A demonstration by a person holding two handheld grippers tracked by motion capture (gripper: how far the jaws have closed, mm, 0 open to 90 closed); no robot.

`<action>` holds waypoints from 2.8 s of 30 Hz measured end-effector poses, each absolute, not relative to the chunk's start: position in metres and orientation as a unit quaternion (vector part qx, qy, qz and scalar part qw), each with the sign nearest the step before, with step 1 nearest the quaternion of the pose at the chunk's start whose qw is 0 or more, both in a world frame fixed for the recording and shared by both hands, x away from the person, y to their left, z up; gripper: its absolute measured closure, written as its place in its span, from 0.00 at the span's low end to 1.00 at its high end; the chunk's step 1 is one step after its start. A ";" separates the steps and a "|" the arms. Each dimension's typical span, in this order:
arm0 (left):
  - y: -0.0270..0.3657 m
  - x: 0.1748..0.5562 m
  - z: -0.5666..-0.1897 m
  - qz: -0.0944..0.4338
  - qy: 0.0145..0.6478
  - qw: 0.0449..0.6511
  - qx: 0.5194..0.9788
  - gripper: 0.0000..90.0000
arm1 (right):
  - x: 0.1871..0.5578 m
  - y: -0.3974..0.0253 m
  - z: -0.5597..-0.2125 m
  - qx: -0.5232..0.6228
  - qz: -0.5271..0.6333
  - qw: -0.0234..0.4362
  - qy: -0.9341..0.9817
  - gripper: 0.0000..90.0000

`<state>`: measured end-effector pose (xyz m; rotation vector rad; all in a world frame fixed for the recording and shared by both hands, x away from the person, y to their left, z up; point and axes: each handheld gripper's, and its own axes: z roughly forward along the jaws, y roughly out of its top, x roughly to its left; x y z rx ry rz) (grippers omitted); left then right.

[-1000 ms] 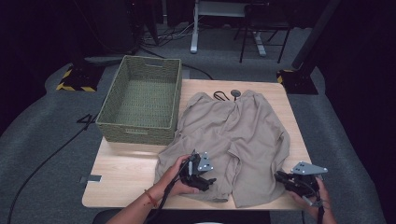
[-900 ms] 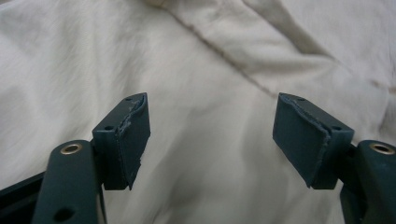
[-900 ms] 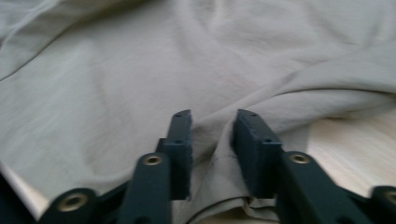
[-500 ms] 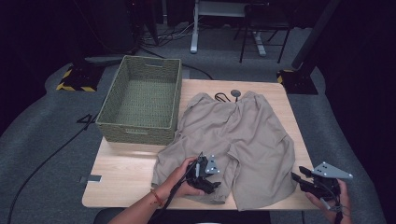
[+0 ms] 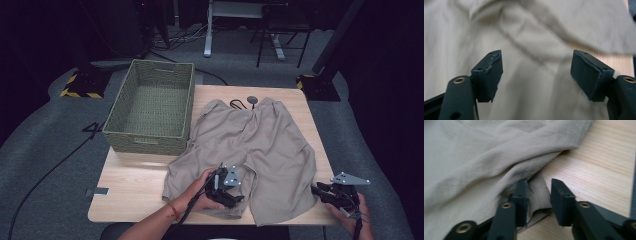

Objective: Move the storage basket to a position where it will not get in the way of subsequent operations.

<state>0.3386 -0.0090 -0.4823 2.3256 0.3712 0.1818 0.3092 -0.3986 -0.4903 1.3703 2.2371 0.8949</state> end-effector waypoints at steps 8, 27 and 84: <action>-0.046 0.344 -0.493 0.071 0.148 0.366 0.916 0.31 | 0.305 -0.390 -0.484 0.473 0.311 0.206 0.798 0.93; -0.040 0.346 -0.493 0.076 0.164 0.349 0.920 0.33 | 0.278 -0.417 -0.453 0.528 0.258 0.268 0.764 0.79; 0.197 0.329 -0.490 0.144 0.422 0.351 0.823 0.20 | 0.474 -0.284 -0.424 0.396 0.381 0.201 0.811 0.38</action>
